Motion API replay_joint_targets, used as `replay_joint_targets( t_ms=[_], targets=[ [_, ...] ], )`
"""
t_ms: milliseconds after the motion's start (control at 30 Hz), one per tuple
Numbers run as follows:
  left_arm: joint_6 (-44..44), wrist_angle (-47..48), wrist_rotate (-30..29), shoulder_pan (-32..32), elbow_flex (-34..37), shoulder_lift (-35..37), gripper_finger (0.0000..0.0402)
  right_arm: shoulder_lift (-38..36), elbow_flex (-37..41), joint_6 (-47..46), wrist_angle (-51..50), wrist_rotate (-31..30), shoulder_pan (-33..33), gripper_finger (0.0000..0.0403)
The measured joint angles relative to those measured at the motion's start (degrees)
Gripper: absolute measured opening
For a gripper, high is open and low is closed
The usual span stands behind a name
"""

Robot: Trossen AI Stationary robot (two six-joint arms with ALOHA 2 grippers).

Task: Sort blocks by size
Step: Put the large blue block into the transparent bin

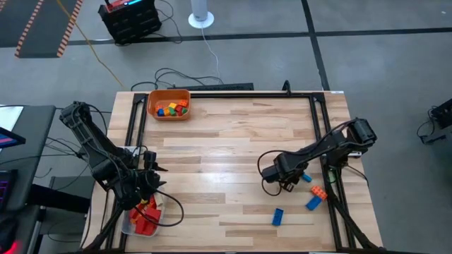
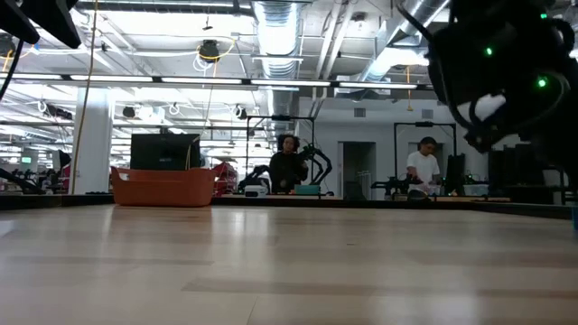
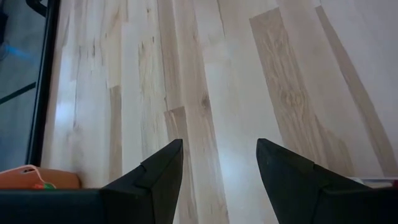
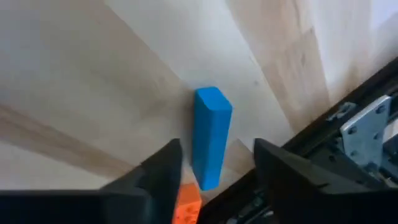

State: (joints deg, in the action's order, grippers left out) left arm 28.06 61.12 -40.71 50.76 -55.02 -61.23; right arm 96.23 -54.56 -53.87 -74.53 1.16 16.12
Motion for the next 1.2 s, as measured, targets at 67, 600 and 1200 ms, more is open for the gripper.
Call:
replay_joint_targets(
  t_ms=[67, 600, 1200],
  targets=[
    [-0.19, 0.02, 0.00, 0.00, 0.00, 0.00, 0.0197, -0.02, 1.68, -0.50, 2.04, 0.59, -0.02, 0.0259],
    [-0.33, 1.22, -0.04, 0.00, 0.00, 0.00, 0.0197, -0.14, 8.71, 4.23, 11.23, 5.04, -1.31, 0.0175],
    [-1.50, 0.50, -4.94, -0.02, 0.00, 0.00, 0.0197, -7.17, -0.03, 10.25, 47.69, -17.78, -1.09, 0.0080]
  ],
)
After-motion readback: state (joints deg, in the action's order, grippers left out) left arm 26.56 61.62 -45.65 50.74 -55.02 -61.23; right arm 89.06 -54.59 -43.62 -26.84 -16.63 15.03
